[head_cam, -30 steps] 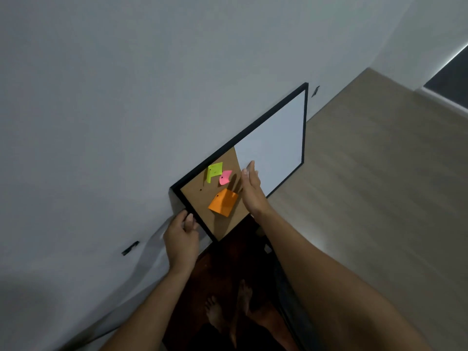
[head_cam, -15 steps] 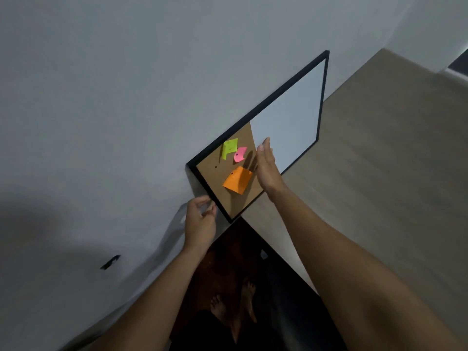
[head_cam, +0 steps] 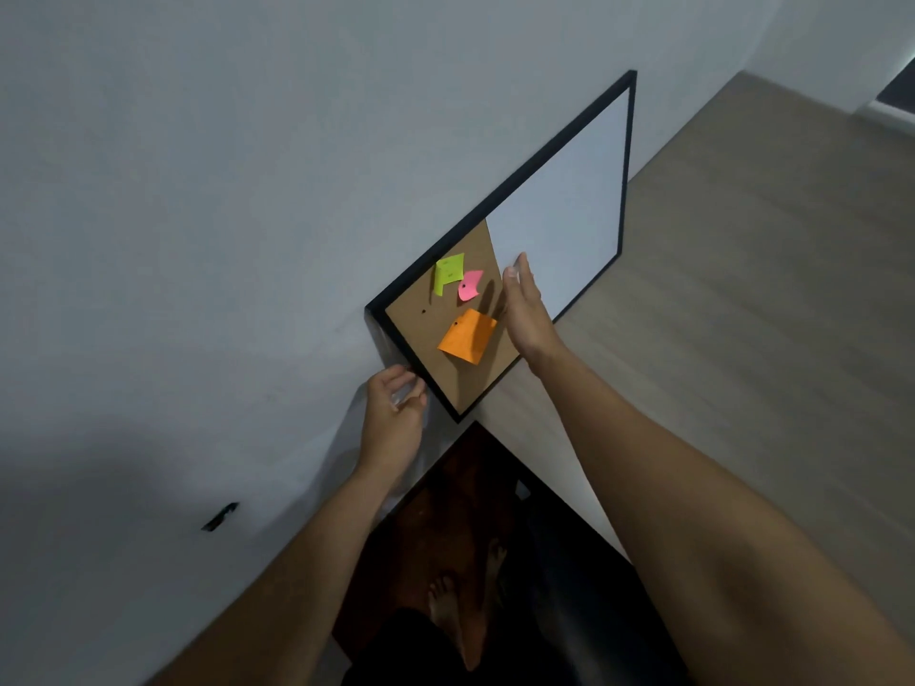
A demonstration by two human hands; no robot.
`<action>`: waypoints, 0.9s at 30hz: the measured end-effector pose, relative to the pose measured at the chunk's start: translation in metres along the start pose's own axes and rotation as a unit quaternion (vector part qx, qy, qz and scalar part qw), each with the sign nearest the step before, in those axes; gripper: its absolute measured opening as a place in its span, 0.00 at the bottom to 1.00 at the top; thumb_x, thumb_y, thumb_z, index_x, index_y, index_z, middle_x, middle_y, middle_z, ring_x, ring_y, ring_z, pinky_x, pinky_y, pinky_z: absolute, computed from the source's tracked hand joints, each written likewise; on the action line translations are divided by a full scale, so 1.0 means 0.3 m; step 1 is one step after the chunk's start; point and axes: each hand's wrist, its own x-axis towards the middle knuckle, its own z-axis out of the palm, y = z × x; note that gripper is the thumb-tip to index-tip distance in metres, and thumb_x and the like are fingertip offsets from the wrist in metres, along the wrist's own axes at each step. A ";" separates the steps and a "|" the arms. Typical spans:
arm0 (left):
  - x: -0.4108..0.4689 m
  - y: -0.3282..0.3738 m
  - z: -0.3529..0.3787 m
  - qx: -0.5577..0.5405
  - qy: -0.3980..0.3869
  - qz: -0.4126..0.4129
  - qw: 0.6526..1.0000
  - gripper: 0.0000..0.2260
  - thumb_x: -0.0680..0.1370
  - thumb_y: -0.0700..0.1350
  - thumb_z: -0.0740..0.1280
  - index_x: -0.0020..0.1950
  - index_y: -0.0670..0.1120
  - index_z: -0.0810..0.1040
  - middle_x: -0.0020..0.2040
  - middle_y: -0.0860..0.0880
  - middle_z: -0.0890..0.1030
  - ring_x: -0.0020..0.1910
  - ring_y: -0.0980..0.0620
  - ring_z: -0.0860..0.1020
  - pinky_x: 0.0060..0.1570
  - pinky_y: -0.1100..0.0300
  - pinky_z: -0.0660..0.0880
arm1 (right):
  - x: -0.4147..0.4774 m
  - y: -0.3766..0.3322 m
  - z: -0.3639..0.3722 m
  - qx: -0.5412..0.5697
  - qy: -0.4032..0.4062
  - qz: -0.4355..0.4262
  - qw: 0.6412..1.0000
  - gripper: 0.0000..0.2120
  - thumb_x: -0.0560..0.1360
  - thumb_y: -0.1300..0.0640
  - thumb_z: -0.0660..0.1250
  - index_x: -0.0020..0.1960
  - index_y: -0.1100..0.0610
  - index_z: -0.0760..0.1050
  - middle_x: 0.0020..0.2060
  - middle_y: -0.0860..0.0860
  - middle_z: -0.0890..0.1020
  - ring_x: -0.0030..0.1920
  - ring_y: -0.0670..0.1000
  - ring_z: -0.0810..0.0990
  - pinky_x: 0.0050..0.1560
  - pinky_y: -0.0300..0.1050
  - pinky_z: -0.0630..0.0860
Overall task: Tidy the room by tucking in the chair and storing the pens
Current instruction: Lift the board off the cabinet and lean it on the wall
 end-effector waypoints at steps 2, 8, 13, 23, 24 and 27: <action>-0.018 0.005 -0.001 0.008 -0.013 -0.003 1.000 0.24 0.84 0.43 0.69 0.79 0.50 0.67 0.72 0.52 0.78 0.73 0.51 0.76 0.76 0.46 0.73 | -0.028 -0.002 0.006 0.003 -0.001 0.014 1.000 0.36 0.83 0.29 0.47 0.86 0.41 0.44 0.86 0.45 0.50 0.86 0.50 0.48 0.85 0.59 0.51; -0.036 0.054 -0.004 0.022 -0.077 -0.007 0.997 0.29 0.85 0.38 0.64 0.86 0.48 0.60 0.80 0.49 0.71 0.75 0.54 0.73 0.68 0.58 0.69 | -0.088 0.033 0.055 -0.005 -0.017 0.028 0.999 0.35 0.84 0.31 0.47 0.87 0.45 0.47 0.86 0.48 0.55 0.85 0.53 0.54 0.83 0.56 0.54; 0.000 0.060 0.002 0.026 -0.114 -0.012 0.993 0.33 0.84 0.33 0.63 0.87 0.47 0.55 0.84 0.45 0.66 0.81 0.50 0.69 0.69 0.60 0.69 | -0.067 0.029 0.100 -0.004 0.007 0.003 1.000 0.29 0.86 0.35 0.45 0.84 0.46 0.53 0.76 0.46 0.66 0.77 0.49 0.63 0.73 0.49 0.60; 0.025 0.079 0.002 0.060 -0.190 -0.006 0.980 0.36 0.85 0.37 0.65 0.88 0.48 0.50 0.87 0.48 0.59 0.84 0.48 0.63 0.82 0.51 0.62 | -0.035 0.020 0.070 -0.002 0.031 0.043 0.999 0.35 0.85 0.32 0.44 0.87 0.45 0.42 0.86 0.50 0.53 0.85 0.58 0.55 0.80 0.60 0.55; 0.019 0.076 -0.007 0.068 -0.190 -0.007 0.980 0.35 0.85 0.39 0.66 0.88 0.47 0.51 0.87 0.48 0.60 0.84 0.48 0.63 0.83 0.49 0.62 | -0.045 0.021 0.067 -0.005 0.029 0.050 0.998 0.35 0.85 0.32 0.44 0.87 0.45 0.42 0.86 0.50 0.54 0.85 0.58 0.55 0.80 0.60 0.56; -0.003 0.067 -0.043 0.094 -0.187 0.000 0.978 0.33 0.85 0.42 0.66 0.88 0.48 0.55 0.85 0.49 0.64 0.82 0.49 0.66 0.82 0.46 0.64 | -0.112 0.016 0.056 -0.006 0.030 0.062 0.998 0.37 0.84 0.30 0.44 0.87 0.46 0.43 0.86 0.49 0.52 0.85 0.57 0.53 0.81 0.59 0.54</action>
